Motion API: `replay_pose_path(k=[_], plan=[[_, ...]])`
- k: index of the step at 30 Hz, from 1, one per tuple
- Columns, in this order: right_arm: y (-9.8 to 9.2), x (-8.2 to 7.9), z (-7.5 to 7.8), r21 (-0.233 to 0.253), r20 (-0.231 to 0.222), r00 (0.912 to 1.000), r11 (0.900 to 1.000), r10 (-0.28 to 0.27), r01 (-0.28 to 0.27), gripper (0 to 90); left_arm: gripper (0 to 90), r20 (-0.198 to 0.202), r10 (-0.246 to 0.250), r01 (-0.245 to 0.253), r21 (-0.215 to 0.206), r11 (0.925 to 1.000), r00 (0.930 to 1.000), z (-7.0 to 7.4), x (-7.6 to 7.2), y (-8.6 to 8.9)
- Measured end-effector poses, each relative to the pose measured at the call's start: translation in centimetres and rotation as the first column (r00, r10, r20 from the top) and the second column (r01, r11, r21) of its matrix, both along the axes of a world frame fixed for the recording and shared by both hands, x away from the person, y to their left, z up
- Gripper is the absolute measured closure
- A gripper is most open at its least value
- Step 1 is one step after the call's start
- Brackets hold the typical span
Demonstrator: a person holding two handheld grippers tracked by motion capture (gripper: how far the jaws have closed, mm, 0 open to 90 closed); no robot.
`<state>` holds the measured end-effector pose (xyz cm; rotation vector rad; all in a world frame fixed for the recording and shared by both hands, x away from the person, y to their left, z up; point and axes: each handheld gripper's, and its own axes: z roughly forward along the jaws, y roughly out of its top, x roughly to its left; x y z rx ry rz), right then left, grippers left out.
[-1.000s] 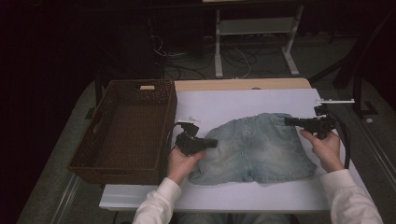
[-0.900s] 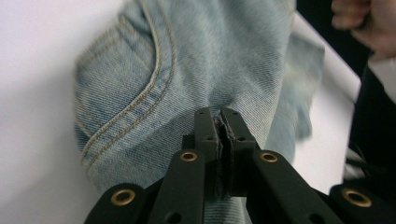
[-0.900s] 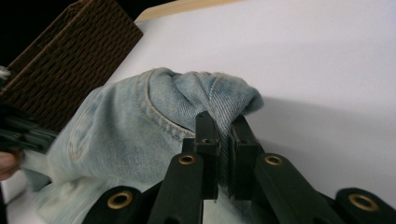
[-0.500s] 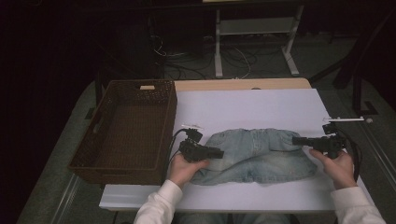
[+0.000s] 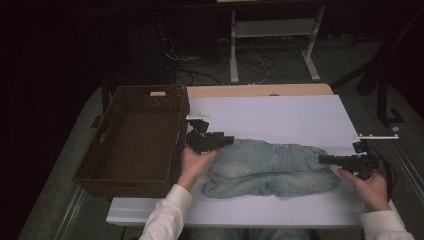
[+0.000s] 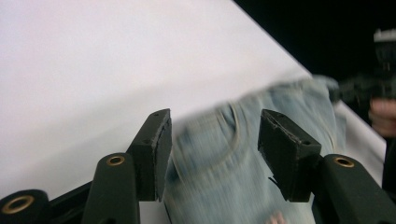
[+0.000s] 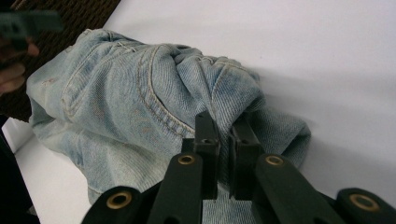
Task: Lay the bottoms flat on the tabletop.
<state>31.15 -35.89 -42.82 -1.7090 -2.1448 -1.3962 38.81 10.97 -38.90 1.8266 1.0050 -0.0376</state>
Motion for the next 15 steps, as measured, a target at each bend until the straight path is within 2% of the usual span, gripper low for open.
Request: replay_pose_path(k=[3, 9, 13, 15], plan=[[0.1, -0.3, 0.1, -0.002, 0.003, 1.0000, 1.000, -0.005, 0.005, 83.3, 43.6, -0.018, -0.008, 0.008, 0.010, 0.9999, 0.9998, -0.3, 1.0, -0.3], [0.0, -1.0, 0.1, -0.002, 0.002, 1.0000, 1.000, -0.001, 0.001, 83.2, 43.3, -0.086, 0.004, 0.004, 0.093, 0.9957, 0.9963, -2.1, 2.0, -0.3], [-0.1, -1.2, 0.0, 0.001, 0.001, 1.0000, 1.000, -0.003, 0.003, 83.1, 43.4, -0.147, -0.016, 0.029, 0.087, 0.9958, 0.9890, -2.9, 2.3, -0.2], [-0.1, -1.4, 0.0, 0.002, -0.001, 1.0000, 1.000, -0.002, 0.002, 83.1, 43.6, -0.173, -0.035, 0.052, 0.097, 0.9939, 0.9842, -3.3, 2.3, -0.2]])
